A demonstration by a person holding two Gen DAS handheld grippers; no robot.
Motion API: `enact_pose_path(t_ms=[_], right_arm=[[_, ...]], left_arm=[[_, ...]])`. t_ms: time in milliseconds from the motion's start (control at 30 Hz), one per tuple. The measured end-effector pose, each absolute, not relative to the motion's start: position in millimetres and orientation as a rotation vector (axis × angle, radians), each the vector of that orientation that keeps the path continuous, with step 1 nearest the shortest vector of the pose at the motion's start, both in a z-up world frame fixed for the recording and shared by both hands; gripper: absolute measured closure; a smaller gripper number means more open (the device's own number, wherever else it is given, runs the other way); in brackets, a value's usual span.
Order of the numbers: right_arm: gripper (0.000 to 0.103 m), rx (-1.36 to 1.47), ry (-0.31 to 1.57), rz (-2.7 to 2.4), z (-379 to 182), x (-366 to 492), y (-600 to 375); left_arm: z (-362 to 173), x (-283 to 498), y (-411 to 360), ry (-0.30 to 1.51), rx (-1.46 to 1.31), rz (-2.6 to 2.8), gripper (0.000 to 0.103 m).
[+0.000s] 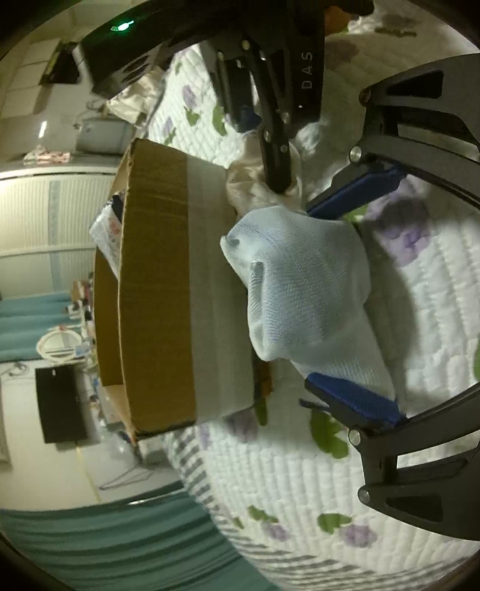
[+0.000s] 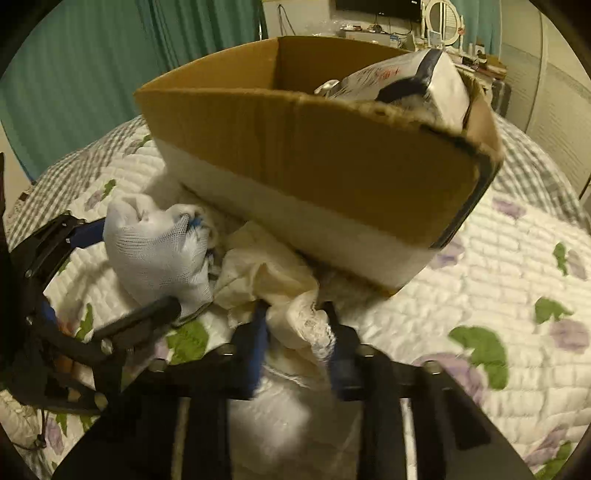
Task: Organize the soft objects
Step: 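Grasp the light blue sock with the left tool while the right tool grasps the lace cloth, then carry the sock and lace cloth over the box and release both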
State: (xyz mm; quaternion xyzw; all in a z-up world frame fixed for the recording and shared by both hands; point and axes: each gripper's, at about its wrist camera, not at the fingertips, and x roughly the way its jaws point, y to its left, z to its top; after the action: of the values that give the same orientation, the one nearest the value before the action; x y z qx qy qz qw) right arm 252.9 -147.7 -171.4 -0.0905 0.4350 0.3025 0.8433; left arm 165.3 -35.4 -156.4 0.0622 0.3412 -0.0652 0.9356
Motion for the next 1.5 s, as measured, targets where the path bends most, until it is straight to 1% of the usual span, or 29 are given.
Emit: enact_pose_path(t_ms=[100, 200, 400, 500, 633, 800, 933, 1067, 1200, 1333, 1500], right_arm=[[0.092, -0.218, 0.879, 0.627, -165, 238, -151], [0.094, -0.198, 0.856, 0.607, -156, 225, -163], [0.095, -0.163, 0.849, 0.551, -141, 194, -188], [0.095, -0.138, 0.821, 0.52, -124, 174, -197], [0.095, -0.143, 0.774, 0.479, -104, 143, -197], [0.095, -0.122, 0.722, 0.442, -80, 105, -196], [0.095, -0.137, 0.666, 0.434, -48, 90, -188], [0.095, -0.145, 0.622, 0.437, -12, 91, -180], [0.095, -0.132, 0.549, 0.444, 27, 106, -175], [0.095, -0.141, 0.491, 0.435, 60, 133, -165], [0.095, -0.152, 0.447, 0.427, 85, 172, -149]], left_arm=[[-153, 155, -32, 0.7, 0.12, -0.137, 0.029], [-148, 145, -29, 0.712, 0.097, -0.125, 0.031], [-137, 119, -16, 0.746, 0.017, -0.121, 0.037], [-129, 104, -15, 0.751, 0.011, -0.115, 0.037], [-109, 85, -16, 0.725, -0.006, -0.118, 0.04], [-68, 63, -21, 0.641, -0.01, -0.125, 0.04], [-35, 56, -24, 0.583, -0.002, -0.126, 0.04], [-1, 61, -24, 0.517, 0.034, -0.127, 0.04], [30, 86, -22, 0.46, 0.063, -0.123, 0.04], [45, 121, -21, 0.418, 0.094, -0.111, 0.04], [51, 165, -20, 0.392, 0.108, -0.088, 0.04]])
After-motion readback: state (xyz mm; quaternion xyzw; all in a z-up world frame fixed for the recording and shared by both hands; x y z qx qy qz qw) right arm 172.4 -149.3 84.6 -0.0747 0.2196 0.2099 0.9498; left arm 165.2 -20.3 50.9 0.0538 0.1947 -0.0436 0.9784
